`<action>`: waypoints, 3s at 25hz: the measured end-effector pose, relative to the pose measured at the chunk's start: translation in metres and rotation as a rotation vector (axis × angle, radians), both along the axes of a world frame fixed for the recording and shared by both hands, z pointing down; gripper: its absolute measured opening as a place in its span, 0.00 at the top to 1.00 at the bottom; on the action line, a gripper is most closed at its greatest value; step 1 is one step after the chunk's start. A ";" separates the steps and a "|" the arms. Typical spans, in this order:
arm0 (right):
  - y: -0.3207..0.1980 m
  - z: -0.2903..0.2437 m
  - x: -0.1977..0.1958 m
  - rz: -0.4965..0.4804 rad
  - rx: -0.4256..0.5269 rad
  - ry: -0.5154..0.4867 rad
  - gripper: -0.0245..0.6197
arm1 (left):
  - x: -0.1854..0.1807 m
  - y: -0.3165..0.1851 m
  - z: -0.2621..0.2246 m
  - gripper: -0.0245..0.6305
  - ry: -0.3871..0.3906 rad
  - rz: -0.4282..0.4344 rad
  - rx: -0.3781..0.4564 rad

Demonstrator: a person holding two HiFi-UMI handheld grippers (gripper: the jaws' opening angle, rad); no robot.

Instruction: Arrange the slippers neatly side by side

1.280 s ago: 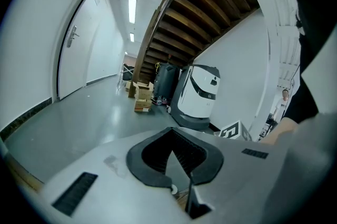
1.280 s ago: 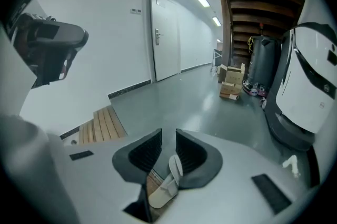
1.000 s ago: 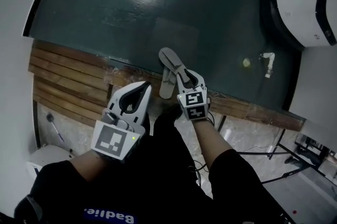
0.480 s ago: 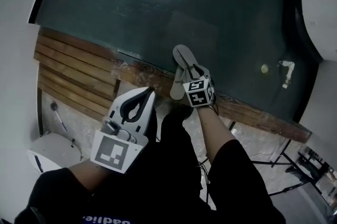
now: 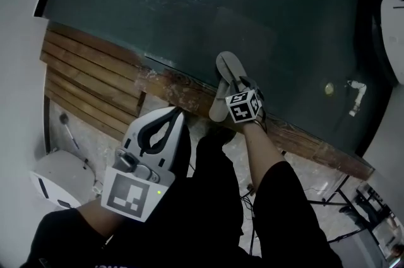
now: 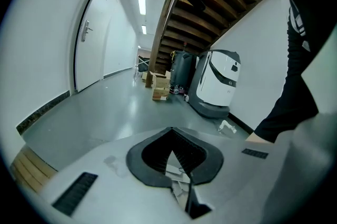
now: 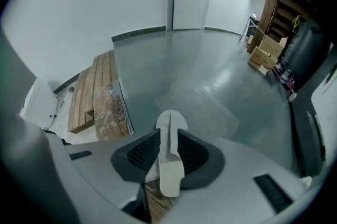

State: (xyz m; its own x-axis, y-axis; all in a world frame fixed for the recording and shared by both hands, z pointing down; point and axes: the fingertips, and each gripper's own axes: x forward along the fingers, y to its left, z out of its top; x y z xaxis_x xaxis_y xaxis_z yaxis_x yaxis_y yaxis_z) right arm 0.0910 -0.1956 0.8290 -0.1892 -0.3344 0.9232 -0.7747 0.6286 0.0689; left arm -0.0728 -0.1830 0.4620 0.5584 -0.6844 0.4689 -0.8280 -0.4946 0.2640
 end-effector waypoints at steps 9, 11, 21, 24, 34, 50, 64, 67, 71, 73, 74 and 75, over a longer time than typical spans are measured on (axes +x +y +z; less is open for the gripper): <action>0.011 0.068 0.014 -0.027 -0.069 0.065 0.84 | -0.009 0.009 0.039 0.96 -0.028 -0.020 -0.040; 0.012 0.081 0.017 -0.045 -0.074 0.085 0.84 | -0.010 0.010 0.046 0.96 -0.032 -0.026 -0.045; 0.003 0.127 0.026 -0.058 -0.089 0.149 0.84 | -0.024 0.027 0.079 0.96 -0.065 -0.033 -0.091; 0.002 0.134 0.027 -0.059 -0.098 0.162 0.84 | -0.026 0.031 0.087 0.96 -0.077 -0.028 -0.104; -0.001 0.138 0.032 -0.037 -0.097 0.191 0.93 | -0.026 0.025 0.094 0.96 -0.110 -0.008 -0.071; 0.020 0.100 0.084 0.314 -0.146 0.128 0.94 | 0.019 0.001 0.083 0.96 -0.093 0.087 0.019; 0.102 0.097 0.133 0.664 -0.214 0.063 0.95 | 0.061 0.019 0.080 0.96 -0.083 0.209 0.049; 0.112 0.099 0.138 0.718 -0.221 0.058 0.95 | 0.066 0.023 0.082 0.96 -0.091 0.229 0.050; 0.122 0.101 0.141 0.828 -0.250 0.036 0.95 | 0.068 0.028 0.087 0.96 -0.102 0.241 0.043; 0.123 0.107 0.137 0.850 -0.244 0.006 0.95 | 0.068 0.031 0.090 0.96 -0.106 0.243 0.038; 0.126 0.109 0.136 0.852 -0.245 0.002 0.95 | 0.068 0.032 0.091 0.96 -0.109 0.244 0.035; 0.128 0.111 0.135 0.852 -0.247 0.002 0.95 | 0.068 0.034 0.091 0.96 -0.111 0.245 0.032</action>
State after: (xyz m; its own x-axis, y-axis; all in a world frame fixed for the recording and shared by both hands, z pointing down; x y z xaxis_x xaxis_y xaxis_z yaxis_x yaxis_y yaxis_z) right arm 0.2257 -0.0674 0.9402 0.0346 -0.1520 0.9878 -0.9863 -0.1649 0.0092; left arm -0.0045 -0.1491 0.5534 0.6557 -0.5506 0.5166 -0.7056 -0.6904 0.1597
